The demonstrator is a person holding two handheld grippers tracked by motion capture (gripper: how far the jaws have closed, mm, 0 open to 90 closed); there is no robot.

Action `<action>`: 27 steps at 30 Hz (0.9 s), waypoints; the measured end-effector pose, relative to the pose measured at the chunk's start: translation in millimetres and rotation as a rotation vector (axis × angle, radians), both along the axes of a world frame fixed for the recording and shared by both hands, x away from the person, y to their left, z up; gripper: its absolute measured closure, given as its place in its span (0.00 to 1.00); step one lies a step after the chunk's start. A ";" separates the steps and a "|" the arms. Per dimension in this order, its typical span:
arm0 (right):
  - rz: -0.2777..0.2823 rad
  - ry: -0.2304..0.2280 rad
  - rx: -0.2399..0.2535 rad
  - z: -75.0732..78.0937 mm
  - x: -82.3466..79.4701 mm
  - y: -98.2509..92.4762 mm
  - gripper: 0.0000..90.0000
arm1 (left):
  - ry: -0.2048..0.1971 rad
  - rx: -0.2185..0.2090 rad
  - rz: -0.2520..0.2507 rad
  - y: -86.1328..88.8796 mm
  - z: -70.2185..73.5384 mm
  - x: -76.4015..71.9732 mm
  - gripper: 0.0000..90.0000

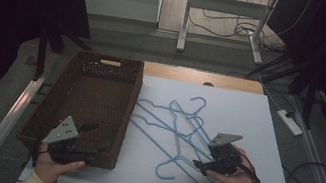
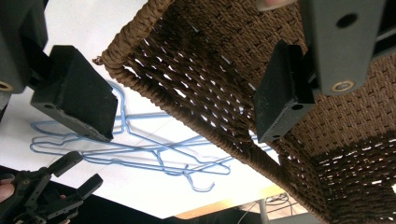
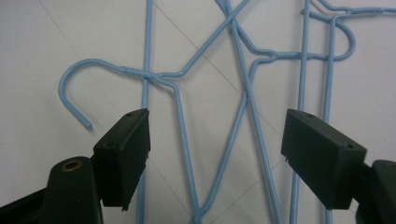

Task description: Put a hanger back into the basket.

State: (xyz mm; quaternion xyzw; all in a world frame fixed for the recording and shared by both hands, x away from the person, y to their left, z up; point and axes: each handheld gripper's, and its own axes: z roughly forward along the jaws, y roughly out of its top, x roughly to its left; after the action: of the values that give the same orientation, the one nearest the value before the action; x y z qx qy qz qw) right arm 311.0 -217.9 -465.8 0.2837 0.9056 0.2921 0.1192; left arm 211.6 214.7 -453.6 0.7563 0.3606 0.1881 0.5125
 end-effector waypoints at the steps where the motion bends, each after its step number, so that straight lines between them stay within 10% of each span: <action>1: 0.001 0.003 -0.004 -0.3 0.5 0.2 0.28 | 0.000 0.001 0.000 -0.2 0.0 0.2 0.24; 27: 0.079 0.090 -0.189 -21.8 11.0 31.5 0.46 | -0.003 0.001 -0.008 -1.8 0.6 1.4 0.24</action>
State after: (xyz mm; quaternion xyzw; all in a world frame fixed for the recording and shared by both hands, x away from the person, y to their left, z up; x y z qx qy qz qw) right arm 322.0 -186.4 -487.6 0.2481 0.9440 0.1966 0.0931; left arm 213.0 212.9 -453.1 0.7577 0.3567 0.1874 0.5134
